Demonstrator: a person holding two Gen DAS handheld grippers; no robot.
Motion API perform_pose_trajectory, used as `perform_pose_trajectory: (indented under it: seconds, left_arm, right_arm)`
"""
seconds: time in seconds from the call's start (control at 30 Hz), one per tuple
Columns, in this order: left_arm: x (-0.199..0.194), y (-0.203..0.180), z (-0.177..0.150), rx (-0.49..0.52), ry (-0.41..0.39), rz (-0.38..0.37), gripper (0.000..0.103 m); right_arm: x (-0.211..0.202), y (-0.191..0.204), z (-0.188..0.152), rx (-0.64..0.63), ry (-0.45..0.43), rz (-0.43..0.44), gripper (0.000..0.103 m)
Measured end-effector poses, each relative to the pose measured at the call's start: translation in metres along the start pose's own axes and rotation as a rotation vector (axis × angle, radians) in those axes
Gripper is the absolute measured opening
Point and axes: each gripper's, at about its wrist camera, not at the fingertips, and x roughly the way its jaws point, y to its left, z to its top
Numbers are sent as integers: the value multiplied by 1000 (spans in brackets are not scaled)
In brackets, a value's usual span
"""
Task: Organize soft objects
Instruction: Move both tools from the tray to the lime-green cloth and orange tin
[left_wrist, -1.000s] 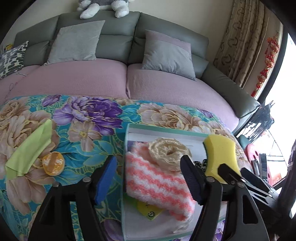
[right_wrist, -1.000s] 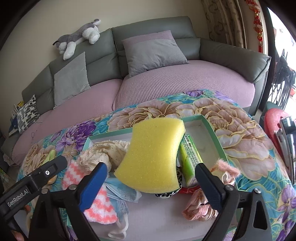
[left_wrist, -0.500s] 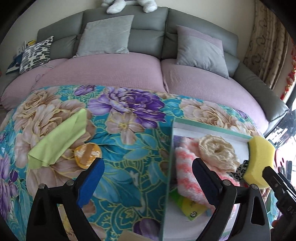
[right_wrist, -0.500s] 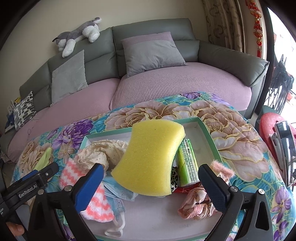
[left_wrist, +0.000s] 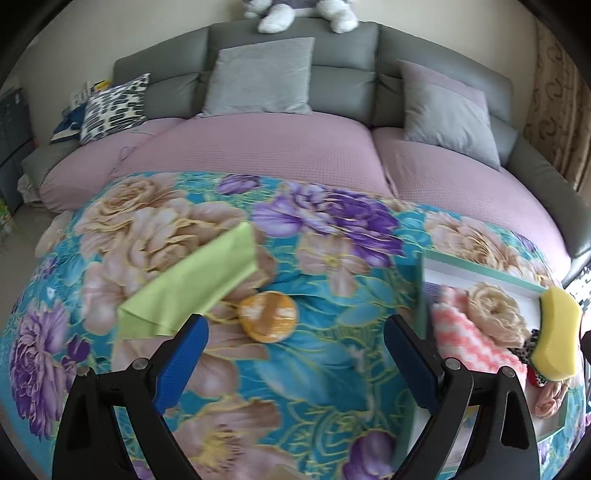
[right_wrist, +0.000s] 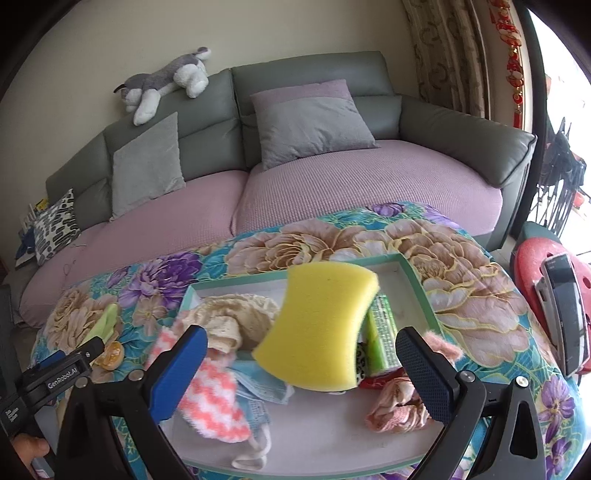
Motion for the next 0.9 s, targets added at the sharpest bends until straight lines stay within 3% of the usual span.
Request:
perform_pose_trajectory:
  seconds: [0.5, 0.67, 0.9]
  left_arm:
    - [-5, 53, 5, -80, -13, 26, 96]
    - [-12, 87, 8, -136, -44, 54, 96]
    - [-12, 133, 8, -189, -35, 104, 96]
  right_arm:
    - [11, 60, -8, -84, 36, 66, 103]
    - [8, 104, -12, -151, 10, 153, 103]
    - [22, 162, -28, -211, 43, 254, 103]
